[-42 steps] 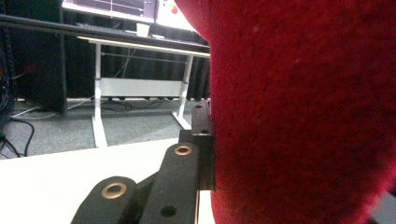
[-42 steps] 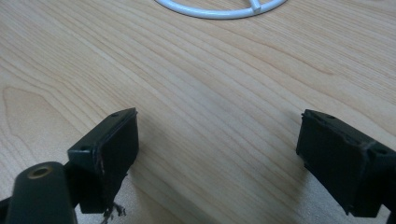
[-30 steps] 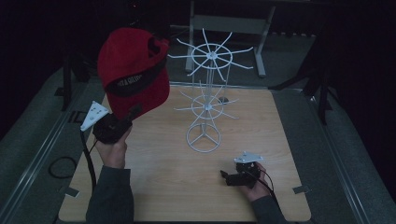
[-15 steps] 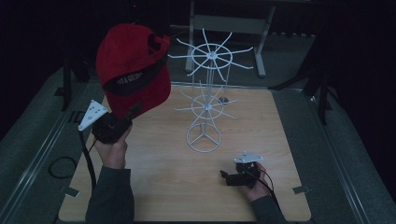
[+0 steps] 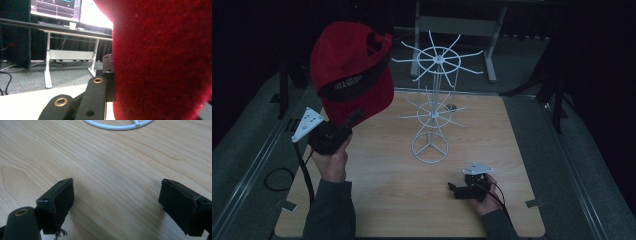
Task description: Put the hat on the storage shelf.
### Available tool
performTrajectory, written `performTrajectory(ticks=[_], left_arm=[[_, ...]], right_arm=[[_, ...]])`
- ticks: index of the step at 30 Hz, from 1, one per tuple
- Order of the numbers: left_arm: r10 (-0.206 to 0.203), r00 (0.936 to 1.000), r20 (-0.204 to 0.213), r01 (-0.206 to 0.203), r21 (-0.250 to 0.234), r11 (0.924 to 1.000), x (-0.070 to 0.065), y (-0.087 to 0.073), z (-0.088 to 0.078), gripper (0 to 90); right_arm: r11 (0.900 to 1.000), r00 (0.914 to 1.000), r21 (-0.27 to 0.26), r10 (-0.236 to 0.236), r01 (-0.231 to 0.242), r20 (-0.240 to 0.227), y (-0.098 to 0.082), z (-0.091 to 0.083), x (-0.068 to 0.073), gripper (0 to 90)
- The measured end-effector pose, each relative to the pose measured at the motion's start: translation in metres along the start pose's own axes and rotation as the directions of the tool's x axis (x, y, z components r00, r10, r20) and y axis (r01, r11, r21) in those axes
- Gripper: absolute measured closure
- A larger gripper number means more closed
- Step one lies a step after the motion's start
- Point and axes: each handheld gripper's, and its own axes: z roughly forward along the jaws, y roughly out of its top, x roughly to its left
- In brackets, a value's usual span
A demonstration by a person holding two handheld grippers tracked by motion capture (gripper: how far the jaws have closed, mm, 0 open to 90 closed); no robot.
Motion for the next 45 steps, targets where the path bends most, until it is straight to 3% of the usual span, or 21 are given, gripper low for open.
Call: performTrajectory(ticks=[24, 45], left_arm=[[0.042, 0.9988, 0.023, -0.042, 0.003, 0.9991, -0.013, 0.0, -0.007, 84.0], [0.064, 0.9975, 0.03, -0.065, 0.025, 0.9976, -0.017, -0.004, -0.005, 84.0]], right_arm=[[1.0, 1.0, 0.0, 0.0, 0.0, 0.0, 0.0, 0.0, 0.0, 12.8], [1.0, 1.0, 0.001, 0.0, 0.0, 0.001, 0.0, 0.0, 0.0, 12.8]])
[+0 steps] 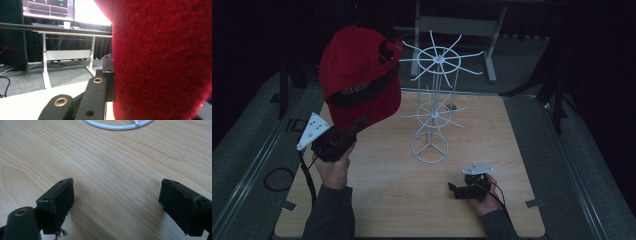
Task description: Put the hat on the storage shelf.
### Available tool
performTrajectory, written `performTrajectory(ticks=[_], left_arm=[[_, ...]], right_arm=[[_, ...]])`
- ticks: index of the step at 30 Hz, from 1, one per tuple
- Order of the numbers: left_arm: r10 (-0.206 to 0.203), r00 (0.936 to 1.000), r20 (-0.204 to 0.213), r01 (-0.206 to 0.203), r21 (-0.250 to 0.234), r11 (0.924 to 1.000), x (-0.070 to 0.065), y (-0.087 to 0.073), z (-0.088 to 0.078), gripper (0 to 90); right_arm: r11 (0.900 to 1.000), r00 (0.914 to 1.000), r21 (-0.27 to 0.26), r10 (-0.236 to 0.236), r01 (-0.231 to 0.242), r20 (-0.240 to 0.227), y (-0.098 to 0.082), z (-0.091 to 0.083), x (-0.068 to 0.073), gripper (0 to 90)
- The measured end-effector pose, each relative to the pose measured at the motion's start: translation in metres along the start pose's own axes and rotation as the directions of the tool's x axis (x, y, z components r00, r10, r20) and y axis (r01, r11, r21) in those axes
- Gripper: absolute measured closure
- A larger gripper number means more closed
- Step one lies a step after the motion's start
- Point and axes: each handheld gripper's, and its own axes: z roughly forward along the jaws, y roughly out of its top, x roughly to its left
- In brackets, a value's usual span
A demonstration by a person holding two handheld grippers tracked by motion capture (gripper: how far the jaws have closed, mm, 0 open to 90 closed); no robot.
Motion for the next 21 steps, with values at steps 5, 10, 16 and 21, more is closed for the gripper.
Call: performTrajectory(ticks=[5, 10, 16, 21], left_arm=[[0.006, 1.0, 0.005, -0.006, 0.004, 1.0, -0.004, -0.001, 0.002, 83.9], [0.006, 0.9999, 0.008, -0.006, 0.012, 0.9999, -0.005, -0.002, 0.003, 83.9], [-0.007, 1.0, 0.006, 0.006, 0.029, 0.9995, -0.004, -0.009, 0.005, 83.9], [-0.007, 0.9999, 0.008, 0.007, 0.038, 0.9992, -0.005, -0.012, 0.007, 83.9]], right_arm=[[1.0, 1.0, 0.0, -0.002, 0.002, 0.001, 0.0, 0.0, 0.0, 12.8], [1.0, 1.0, 0.0, -0.003, 0.003, 0.001, 0.0, 0.0, 0.0, 12.8], [1.0, 1.0, -0.004, -0.006, 0.006, 0.001, 0.0, 0.0, 0.0, 12.8], [1.0, 1.0, -0.004, -0.006, 0.006, 0.001, 0.0, 0.0, -0.001, 12.8]])
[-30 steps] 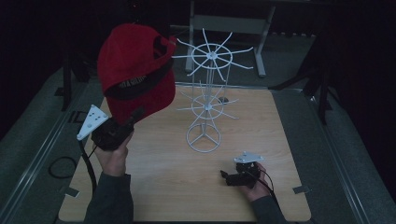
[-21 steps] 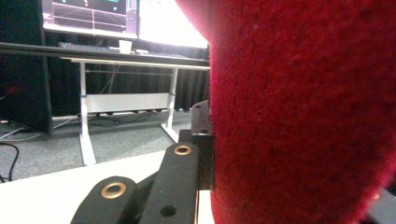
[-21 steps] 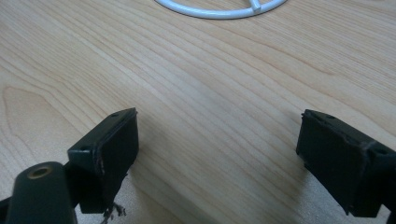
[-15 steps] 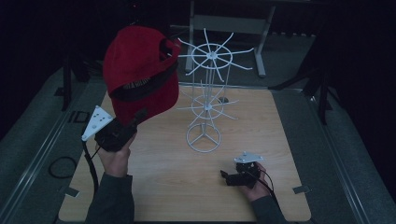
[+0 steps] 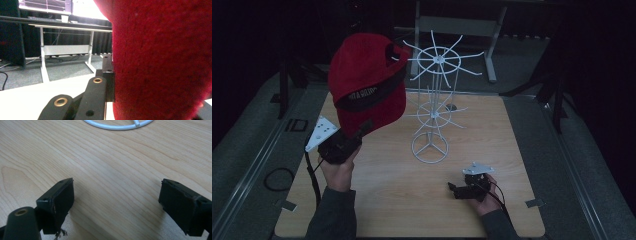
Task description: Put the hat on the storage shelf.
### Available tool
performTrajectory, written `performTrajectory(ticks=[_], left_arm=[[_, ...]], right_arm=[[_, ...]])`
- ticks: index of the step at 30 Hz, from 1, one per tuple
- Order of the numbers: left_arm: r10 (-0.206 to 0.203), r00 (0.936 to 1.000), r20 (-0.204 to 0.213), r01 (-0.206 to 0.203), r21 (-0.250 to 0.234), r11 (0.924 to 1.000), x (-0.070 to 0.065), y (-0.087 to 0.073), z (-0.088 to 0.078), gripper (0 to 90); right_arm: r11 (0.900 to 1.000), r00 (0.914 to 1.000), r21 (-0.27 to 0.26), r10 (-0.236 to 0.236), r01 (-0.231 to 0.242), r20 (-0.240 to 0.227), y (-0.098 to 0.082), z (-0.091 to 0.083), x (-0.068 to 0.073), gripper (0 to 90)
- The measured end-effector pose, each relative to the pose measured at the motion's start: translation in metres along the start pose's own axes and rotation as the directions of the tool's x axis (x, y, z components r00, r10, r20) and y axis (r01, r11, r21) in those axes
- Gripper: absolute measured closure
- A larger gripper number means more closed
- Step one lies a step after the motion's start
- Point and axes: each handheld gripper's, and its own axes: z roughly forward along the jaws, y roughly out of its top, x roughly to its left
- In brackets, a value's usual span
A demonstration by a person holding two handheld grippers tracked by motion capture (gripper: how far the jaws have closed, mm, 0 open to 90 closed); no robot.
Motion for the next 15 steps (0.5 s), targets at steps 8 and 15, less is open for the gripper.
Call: performTrajectory(ticks=[8, 15], left_arm=[[-0.012, 0.9999, 0.005, 0.012, 0.009, 0.9999, 0.001, -0.006, 0.001, 83.9], [-0.023, 0.9997, 0.003, 0.023, 0.024, 0.9994, 0.001, -0.014, 0.002, 83.9]], right_arm=[[1.0, 1.0, 0.0, 0.0, 0.0, 0.0, 0.0, 0.0, 0.0, 12.8], [1.0, 1.0, 0.0, 0.0, 0.0, 0.0, 0.0, 0.0, 0.0, 12.8]])
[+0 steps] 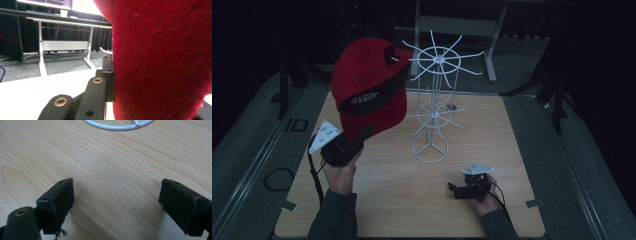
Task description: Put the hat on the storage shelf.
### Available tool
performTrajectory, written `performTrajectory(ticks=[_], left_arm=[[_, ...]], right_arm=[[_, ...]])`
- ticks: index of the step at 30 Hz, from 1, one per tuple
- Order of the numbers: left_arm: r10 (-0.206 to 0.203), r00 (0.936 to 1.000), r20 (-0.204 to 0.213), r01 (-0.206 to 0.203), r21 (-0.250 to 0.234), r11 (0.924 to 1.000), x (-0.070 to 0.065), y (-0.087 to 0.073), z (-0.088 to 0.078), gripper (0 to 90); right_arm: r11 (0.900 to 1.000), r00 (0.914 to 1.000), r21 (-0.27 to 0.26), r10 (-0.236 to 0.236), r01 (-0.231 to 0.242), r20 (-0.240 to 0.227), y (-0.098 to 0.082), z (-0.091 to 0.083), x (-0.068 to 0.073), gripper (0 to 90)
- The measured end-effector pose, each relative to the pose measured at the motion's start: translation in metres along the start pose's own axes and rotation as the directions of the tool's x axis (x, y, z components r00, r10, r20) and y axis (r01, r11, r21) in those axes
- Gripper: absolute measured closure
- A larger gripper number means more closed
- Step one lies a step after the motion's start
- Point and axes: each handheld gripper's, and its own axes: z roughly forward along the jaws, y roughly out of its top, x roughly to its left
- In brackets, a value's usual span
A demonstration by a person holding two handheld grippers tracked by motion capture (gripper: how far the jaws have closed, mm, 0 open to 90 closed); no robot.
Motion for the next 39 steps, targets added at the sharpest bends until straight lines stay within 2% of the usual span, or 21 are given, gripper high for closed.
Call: performTrajectory(ticks=[20, 39], left_arm=[[-0.02, 0.9998, 0.008, 0.02, 0.046, 0.9987, -0.001, -0.018, 0.008, 83.6], [-0.028, 0.9996, -0.001, 0.028, 0.111, 0.9934, 0.001, -0.037, 0.015, 83.1]], right_arm=[[1.0, 1.0, 0.0, 0.0, 0.0, -0.002, 0.0, 0.0, 0.0, 12.8], [1.0, 1.0, -0.001, -0.001, 0.001, 0.0, 0.0, 0.0, 0.0, 12.8]])
